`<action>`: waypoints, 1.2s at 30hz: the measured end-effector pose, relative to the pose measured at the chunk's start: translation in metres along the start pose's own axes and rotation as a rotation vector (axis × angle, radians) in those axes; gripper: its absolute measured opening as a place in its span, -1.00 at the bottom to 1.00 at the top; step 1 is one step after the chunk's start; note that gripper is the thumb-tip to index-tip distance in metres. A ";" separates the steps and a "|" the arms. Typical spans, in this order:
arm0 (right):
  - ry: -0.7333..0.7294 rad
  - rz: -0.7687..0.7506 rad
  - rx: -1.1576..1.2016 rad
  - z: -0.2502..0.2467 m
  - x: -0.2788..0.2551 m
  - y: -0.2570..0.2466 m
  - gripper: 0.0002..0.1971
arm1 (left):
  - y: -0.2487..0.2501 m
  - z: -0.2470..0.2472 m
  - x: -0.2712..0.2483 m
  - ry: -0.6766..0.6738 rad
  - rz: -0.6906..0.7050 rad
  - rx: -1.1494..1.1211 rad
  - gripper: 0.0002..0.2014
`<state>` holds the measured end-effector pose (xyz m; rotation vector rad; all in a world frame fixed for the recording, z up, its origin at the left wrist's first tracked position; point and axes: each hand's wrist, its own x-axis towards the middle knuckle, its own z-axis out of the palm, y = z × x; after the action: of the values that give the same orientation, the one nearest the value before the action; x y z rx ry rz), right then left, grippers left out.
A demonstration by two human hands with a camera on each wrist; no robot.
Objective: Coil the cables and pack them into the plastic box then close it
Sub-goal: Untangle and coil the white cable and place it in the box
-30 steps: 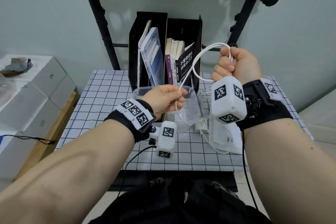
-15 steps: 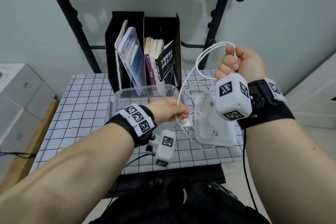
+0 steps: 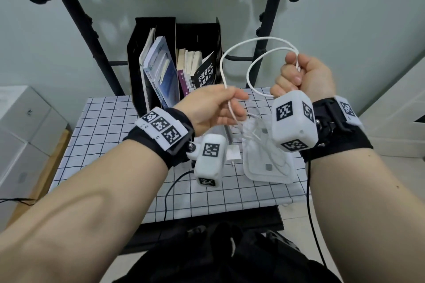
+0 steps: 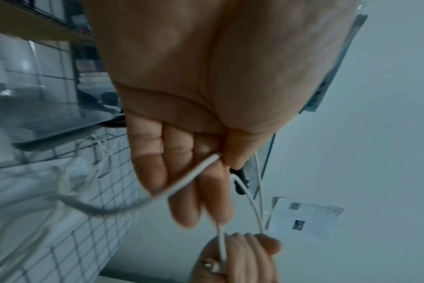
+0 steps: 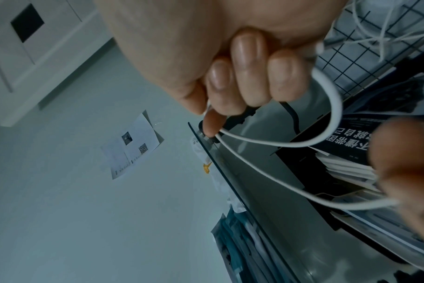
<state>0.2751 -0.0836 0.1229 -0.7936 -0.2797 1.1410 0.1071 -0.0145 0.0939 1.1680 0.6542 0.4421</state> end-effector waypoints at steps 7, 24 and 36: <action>-0.032 0.025 -0.014 0.006 -0.002 0.009 -0.64 | 0.008 -0.011 -0.004 0.173 -0.069 -0.035 -0.72; -0.039 -0.150 -0.242 0.031 -0.001 0.056 -0.79 | -0.017 -0.032 -0.020 0.122 -0.128 0.282 -0.83; -0.210 -0.039 -0.772 0.033 0.006 0.085 -0.75 | -0.011 -0.037 -0.025 -0.037 -0.109 0.340 -0.75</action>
<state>0.1989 -0.0486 0.0861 -1.3323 -0.9426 1.0774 0.0638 -0.0078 0.0807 1.4493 0.7763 0.2204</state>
